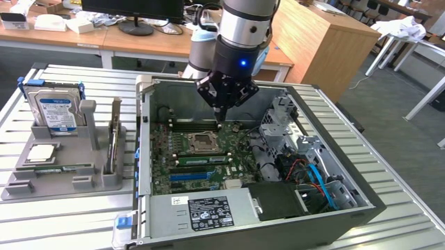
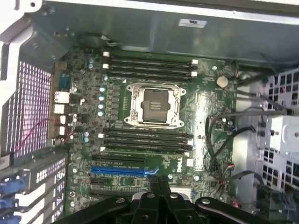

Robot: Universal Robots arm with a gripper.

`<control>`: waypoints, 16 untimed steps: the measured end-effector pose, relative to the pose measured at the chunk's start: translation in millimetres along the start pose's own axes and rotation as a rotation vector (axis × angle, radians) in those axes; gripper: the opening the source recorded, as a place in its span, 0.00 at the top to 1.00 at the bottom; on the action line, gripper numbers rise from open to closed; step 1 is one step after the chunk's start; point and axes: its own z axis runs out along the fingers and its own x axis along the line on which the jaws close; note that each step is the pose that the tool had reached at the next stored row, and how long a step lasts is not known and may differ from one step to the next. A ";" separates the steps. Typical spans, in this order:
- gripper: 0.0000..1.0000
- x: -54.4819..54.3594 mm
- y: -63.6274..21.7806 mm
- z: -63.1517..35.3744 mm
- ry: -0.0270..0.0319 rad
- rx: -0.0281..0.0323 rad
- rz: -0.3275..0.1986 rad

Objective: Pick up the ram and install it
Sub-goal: 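Press down the ram until it locks into place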

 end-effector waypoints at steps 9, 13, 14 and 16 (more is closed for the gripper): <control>0.90 0.6 0.2 0.1 -0.0011 0.0016 0.050; 0.90 0.7 0.2 0.0 0.0007 0.0017 0.050; 0.90 0.6 0.2 0.0 0.0014 0.0017 0.050; 0.90 0.5 0.2 0.1 0.0039 0.0015 0.050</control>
